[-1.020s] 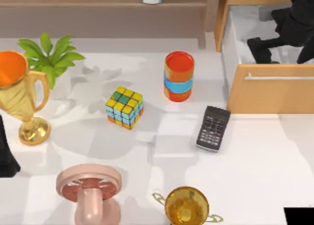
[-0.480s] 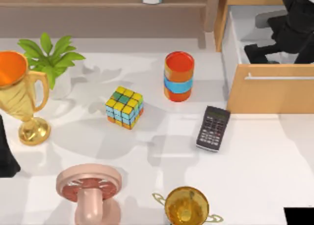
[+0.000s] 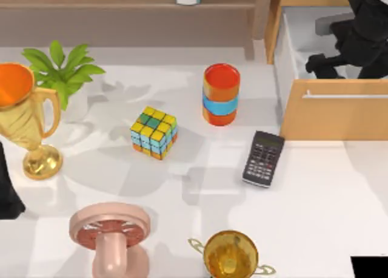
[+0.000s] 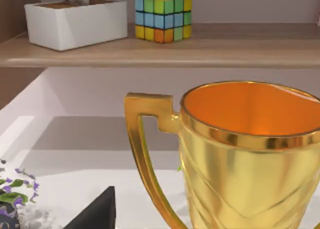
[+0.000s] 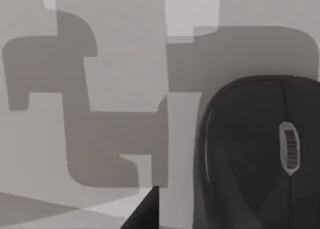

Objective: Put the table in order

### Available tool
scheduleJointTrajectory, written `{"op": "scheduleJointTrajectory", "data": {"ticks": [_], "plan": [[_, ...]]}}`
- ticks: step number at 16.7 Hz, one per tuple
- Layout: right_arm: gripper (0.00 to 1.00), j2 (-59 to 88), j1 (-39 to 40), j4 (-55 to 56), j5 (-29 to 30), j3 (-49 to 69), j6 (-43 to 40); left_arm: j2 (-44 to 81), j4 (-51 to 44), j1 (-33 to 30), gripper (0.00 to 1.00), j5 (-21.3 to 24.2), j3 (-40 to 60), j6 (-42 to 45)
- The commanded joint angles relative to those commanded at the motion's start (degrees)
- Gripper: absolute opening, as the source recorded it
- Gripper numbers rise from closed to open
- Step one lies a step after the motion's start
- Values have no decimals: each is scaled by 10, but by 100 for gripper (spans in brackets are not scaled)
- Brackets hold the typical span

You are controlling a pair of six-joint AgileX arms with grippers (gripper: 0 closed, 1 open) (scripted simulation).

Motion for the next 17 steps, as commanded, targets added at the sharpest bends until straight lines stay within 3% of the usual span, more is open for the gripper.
{"op": "scheduleJointTrajectory", "data": {"ticks": [7,17], "plan": [[2,0,0,0,0,0,0,0,0,0,100,0,0,0],[0,-1,-1,0,0,0,1,0,0,0,100,0,0,0]]}}
